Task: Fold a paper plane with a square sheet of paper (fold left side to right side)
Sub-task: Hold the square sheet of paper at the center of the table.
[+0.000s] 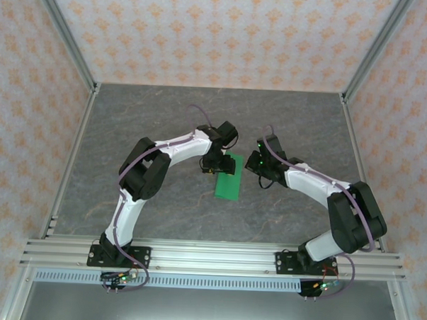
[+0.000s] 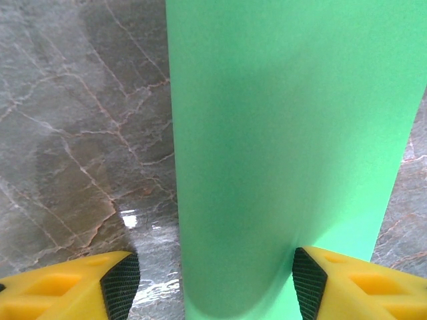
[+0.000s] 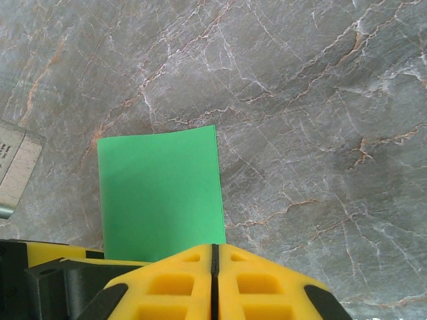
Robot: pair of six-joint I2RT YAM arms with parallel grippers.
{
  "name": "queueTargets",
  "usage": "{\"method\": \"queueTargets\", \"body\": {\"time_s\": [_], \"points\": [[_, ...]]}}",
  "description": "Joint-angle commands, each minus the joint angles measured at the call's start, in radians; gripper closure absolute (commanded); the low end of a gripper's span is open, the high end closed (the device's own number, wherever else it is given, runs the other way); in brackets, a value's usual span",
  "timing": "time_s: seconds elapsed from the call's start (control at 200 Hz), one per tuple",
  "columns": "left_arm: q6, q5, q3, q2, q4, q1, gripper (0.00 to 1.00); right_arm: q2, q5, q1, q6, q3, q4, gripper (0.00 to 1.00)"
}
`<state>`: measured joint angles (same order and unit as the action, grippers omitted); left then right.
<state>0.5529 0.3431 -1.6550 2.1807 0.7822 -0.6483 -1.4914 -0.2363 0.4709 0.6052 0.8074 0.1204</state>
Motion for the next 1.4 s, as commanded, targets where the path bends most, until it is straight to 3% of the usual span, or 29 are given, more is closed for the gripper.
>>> {"method": "queueTargets", "body": {"time_s": [0.0,0.535,1.006,1.391], "points": [[0.007,0.065,0.031,0.103,-0.133,-0.034,0.33,0.006,-0.002,-0.001,-0.009,-0.011,0.007,0.91],[0.009,0.065,0.034,0.100,-0.138,-0.034,0.33,-0.135,-0.155,0.009,0.056,-0.011,-0.159,1.00],[0.008,0.066,0.036,0.097,-0.138,-0.034,0.33,-0.237,-0.139,0.011,0.055,0.014,-0.076,1.00],[-0.011,0.034,0.039,-0.026,-0.122,-0.027,0.31,-0.289,-0.108,0.011,0.030,0.018,0.024,1.00]]}}
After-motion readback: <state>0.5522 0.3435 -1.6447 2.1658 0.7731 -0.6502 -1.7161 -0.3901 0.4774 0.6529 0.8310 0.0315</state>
